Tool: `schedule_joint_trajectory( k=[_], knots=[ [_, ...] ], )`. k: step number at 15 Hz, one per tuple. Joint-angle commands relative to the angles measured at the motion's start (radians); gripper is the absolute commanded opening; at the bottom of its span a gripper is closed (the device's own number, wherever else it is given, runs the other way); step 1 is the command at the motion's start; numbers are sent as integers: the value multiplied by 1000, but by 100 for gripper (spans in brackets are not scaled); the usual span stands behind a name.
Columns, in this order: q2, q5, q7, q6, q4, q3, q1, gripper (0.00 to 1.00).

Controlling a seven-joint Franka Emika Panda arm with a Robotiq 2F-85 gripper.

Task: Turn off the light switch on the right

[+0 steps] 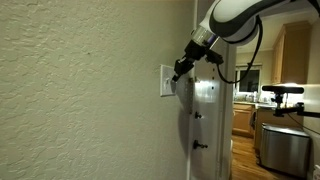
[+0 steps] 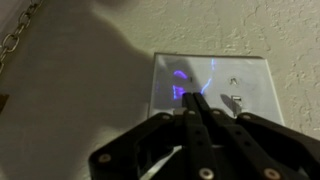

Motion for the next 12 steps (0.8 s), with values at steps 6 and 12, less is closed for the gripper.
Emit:
schedule_joint_trajectory(
  k=[6, 12],
  knots=[
    [-43, 49, -44, 0, -72, 0, -1, 7],
    [-144, 26, -93, -77, -149, -4, 2, 15]
  ],
)
